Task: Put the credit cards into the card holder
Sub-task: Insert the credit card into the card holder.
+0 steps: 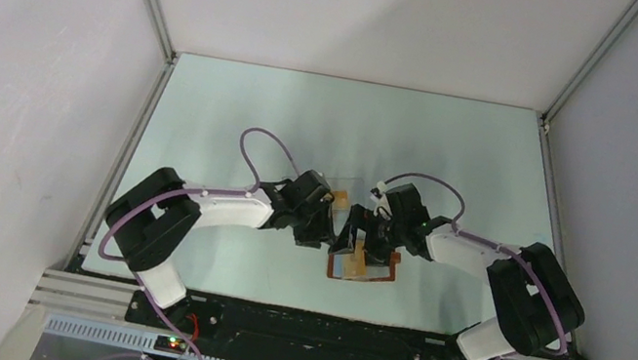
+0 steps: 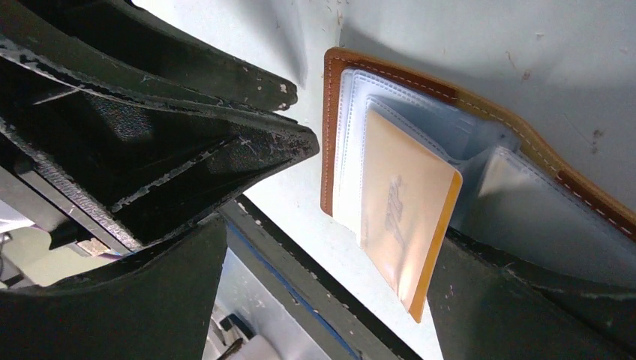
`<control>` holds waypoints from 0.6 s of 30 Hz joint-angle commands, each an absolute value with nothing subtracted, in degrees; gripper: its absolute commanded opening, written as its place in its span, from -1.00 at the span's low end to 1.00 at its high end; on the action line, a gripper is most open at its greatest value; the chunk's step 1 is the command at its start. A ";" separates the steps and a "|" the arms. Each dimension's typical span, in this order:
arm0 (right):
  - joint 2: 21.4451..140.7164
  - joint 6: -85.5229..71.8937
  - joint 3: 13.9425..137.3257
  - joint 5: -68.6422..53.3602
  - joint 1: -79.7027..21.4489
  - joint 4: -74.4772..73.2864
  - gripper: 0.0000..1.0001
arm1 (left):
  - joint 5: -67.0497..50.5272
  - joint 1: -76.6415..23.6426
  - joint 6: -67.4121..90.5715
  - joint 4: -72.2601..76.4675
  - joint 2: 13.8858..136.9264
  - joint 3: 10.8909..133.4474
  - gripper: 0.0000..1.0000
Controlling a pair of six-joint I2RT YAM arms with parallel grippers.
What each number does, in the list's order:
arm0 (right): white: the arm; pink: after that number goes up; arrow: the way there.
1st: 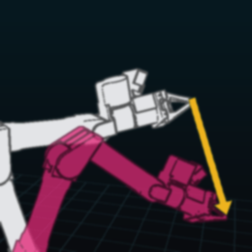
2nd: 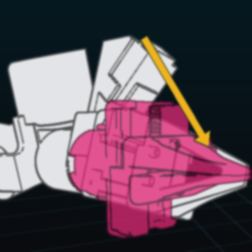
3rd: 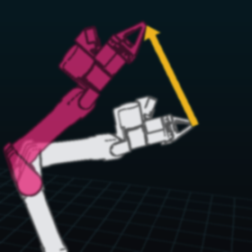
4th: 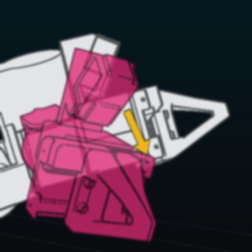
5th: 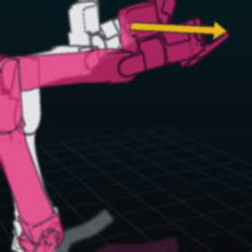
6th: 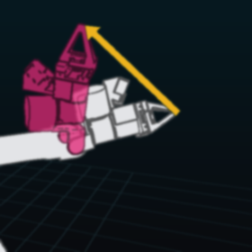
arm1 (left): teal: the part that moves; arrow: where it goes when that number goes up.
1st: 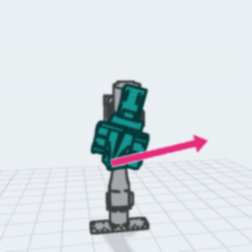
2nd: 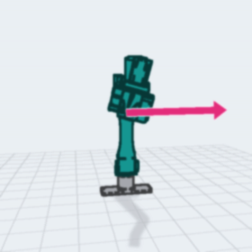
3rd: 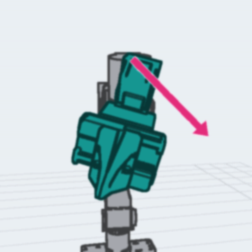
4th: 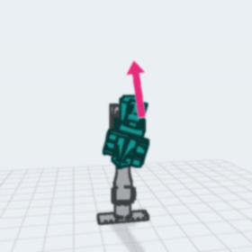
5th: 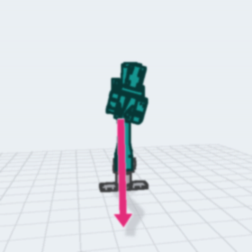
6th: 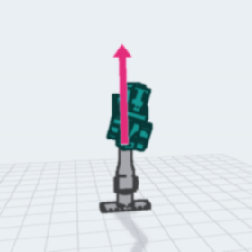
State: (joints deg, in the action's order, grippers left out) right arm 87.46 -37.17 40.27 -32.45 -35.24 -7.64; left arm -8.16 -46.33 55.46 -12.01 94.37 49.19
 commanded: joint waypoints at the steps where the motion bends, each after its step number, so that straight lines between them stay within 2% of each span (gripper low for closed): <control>1: 88.61 -43.76 39.04 -34.64 -35.00 1.05 0.95 | -8.87 -46.64 55.05 -8.18 91.35 48.77 -0.06; 3: 88.53 -45.56 37.84 -35.42 -34.91 4.26 0.95 | -9.17 -46.60 55.06 -6.12 90.59 47.94 -0.20; 8: 87.74 -47.20 35.66 -36.42 -34.67 8.42 0.95 | -13.95 -46.59 57.68 1.92 92.24 44.95 -0.71; 12: 87.95 -46.40 35.51 -37.65 -34.26 8.34 0.97 | -18.19 -46.86 57.41 7.05 93.90 43.44 -0.87; 18: 88.31 -46.88 35.51 -39.80 -34.04 9.68 0.99 | -20.32 -47.53 57.39 7.37 97.59 44.25 -0.98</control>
